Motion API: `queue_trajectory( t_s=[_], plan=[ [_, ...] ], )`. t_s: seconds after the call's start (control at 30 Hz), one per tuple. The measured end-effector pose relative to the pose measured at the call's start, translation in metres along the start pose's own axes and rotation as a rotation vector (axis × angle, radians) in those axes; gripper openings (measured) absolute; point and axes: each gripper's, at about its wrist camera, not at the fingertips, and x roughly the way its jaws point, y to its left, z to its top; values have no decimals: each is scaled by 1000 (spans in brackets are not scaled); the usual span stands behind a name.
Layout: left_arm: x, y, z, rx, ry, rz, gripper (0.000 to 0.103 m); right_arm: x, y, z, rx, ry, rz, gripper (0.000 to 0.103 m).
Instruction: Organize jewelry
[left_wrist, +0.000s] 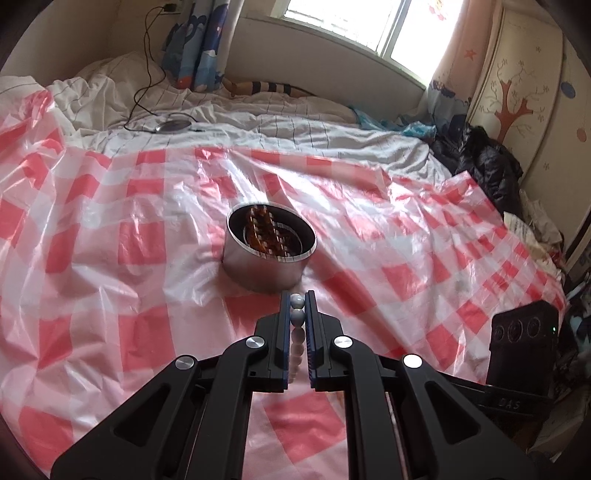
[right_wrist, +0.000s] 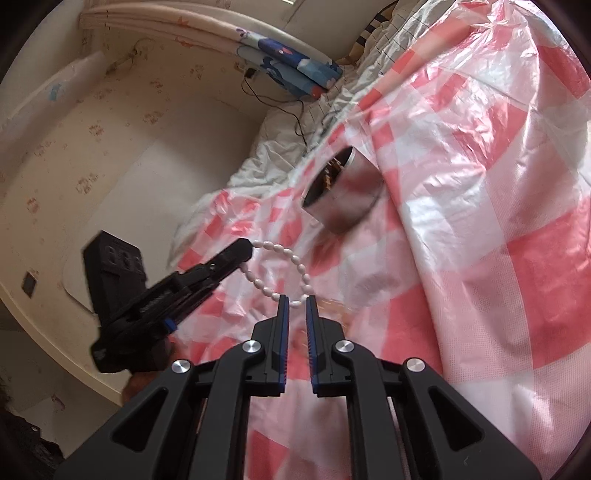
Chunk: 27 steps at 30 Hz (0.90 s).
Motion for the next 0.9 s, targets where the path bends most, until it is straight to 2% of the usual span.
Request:
queue_trajectory(
  t_s=[0.23,0.3,0.4,0.43,0.47,0.5,0.53,0.63,0.83,0.9],
  plan=[
    [10,10,55,-38,-72,-94,7,5,37,48,-61,-56,93,11],
    [22,13,69,-70,-91,-156,7,11,42,64,-70,-63,109,11],
    [39,13,79,-83,-91,-162,7,18,44,80,-77,-49,91,11],
    [42,12,79,-83,-86,-165,7,21,47,81,-102,-22,57,14],
    [45,12,77,-76,-80,-168,7,23,50,78,-135,4,14,36],
    [46,9,73,-57,-77,-165,7,24,51,74,-163,25,-29,62],
    [48,7,69,-39,-70,-160,7,26,52,64,-202,55,-86,67],
    [51,8,70,-36,-67,-160,7,33,47,34,-273,136,-216,67],
    [49,10,95,-71,-144,-246,7,45,44,1,-377,237,-468,67],
    [55,11,97,-83,-142,-220,7,51,42,-9,-416,274,-525,64]
  ],
)
